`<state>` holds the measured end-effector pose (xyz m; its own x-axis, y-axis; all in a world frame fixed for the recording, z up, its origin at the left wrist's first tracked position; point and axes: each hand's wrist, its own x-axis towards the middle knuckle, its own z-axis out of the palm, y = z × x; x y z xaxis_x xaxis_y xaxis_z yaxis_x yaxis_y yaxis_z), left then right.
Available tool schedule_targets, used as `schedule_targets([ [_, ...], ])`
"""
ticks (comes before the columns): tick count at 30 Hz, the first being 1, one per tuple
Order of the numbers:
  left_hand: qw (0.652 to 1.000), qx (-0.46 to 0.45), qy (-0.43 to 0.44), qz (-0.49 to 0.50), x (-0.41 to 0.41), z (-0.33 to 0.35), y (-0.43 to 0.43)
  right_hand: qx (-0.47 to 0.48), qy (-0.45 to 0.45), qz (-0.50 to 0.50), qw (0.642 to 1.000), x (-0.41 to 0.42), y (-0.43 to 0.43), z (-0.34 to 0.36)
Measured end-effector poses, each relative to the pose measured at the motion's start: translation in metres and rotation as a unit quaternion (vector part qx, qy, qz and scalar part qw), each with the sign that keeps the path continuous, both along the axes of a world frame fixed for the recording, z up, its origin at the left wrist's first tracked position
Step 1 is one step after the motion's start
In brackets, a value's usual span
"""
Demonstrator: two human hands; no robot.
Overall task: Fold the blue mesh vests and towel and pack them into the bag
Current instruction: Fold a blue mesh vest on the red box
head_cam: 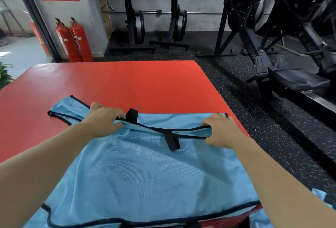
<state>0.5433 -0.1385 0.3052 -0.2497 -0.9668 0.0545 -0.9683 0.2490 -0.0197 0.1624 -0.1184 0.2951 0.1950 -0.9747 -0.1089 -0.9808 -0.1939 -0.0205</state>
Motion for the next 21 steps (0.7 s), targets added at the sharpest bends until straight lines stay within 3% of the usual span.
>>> schedule_targets([
  [3,0.999,-0.006,0.04,0.027,0.003,0.002,-0.005,-0.009,0.037,0.015,0.999,-0.001,-0.005,0.004],
  [6,0.994,-0.019,0.098,0.044,0.001,0.005,-0.01,-0.092,0.068,0.005,0.993,-0.006,-0.008,0.008],
  [8,0.986,-0.036,0.151,0.065,-0.001,0.009,-0.017,-0.199,-0.009,-0.05,0.979,-0.013,-0.011,0.016],
  [10,0.976,-0.058,0.193,0.08,-0.007,0.016,-0.026,-0.303,-0.126,-0.127,0.936,-0.016,-0.017,0.034],
  [12,0.966,-0.091,0.224,0.088,-0.015,0.025,-0.038,-0.353,-0.172,-0.181,0.902,-0.014,-0.029,0.052],
  [16,0.968,-0.123,0.184,0.115,-0.027,0.039,-0.065,-0.294,-0.138,-0.242,0.914,-0.016,-0.067,0.067],
  [21,0.976,-0.142,0.084,0.138,-0.033,0.037,-0.113,-0.183,-0.182,-0.328,0.909,-0.016,-0.12,0.057],
])
